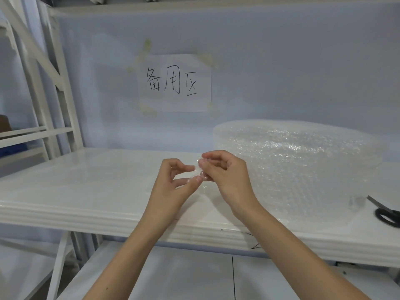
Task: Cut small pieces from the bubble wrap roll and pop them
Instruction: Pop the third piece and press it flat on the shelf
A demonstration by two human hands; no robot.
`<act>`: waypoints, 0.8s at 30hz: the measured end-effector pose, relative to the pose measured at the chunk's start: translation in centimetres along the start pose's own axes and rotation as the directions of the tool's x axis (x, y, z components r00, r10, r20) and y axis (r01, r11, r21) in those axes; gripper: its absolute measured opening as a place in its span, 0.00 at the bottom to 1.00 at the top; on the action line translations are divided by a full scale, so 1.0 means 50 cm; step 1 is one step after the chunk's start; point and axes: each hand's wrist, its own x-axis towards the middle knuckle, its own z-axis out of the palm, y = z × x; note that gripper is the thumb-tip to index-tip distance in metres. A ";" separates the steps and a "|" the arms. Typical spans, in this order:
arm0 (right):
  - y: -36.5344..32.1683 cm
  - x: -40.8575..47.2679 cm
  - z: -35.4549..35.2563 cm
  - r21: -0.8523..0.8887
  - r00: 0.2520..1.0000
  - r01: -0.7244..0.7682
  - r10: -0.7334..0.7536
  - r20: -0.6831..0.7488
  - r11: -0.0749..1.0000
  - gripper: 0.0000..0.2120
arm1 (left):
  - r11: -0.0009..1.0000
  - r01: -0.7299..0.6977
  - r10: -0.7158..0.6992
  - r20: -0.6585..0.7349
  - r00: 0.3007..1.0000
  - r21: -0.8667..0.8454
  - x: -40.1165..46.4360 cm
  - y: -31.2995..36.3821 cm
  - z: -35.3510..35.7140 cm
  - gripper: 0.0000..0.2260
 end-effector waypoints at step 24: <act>-0.008 -0.001 -0.001 0.067 0.999 -0.038 0.037 0.027 0.997 0.10 | 0.973 0.203 -0.189 0.125 0.974 -0.109 0.004 0.002 -0.014 0.05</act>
